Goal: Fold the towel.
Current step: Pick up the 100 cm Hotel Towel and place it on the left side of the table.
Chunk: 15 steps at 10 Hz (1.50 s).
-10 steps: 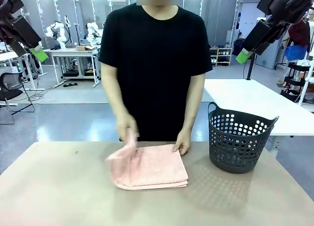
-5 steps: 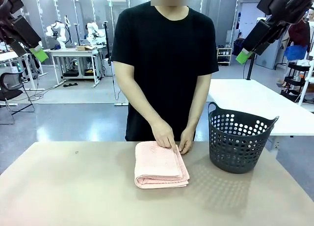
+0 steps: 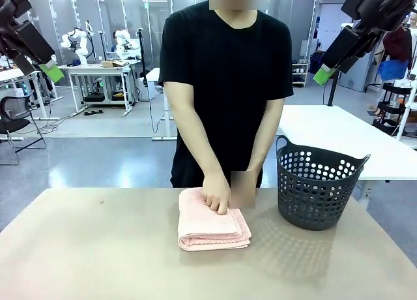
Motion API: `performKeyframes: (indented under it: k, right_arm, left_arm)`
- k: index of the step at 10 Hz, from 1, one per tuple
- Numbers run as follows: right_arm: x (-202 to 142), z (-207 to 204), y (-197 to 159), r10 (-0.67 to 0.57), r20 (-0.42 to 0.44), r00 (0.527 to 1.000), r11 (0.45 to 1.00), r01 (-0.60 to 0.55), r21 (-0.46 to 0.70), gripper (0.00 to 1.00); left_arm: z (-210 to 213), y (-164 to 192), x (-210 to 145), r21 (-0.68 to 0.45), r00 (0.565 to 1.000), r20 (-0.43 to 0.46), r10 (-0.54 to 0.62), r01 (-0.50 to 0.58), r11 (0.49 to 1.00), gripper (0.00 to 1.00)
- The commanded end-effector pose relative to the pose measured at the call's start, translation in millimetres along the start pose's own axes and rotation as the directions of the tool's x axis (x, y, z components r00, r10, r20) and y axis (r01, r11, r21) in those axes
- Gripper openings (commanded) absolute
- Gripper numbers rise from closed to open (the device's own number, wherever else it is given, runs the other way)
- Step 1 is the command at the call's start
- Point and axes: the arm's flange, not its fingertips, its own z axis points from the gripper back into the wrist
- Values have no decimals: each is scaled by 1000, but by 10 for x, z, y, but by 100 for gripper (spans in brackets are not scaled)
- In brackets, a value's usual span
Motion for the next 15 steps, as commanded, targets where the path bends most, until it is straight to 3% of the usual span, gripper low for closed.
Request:
performKeyframes:
  k: [1,15]
  right_arm:
    - [-4,2,-9,-7,2,1000,1000,7,1,100]
    - [-4,2,-9,-7,2,1000,1000,7,1,100]
  left_arm:
    - [29,15,12,-5,1000,-6,2,-2,1000,100]
    - [29,15,12,-5,1000,-6,2,-2,1000,100]
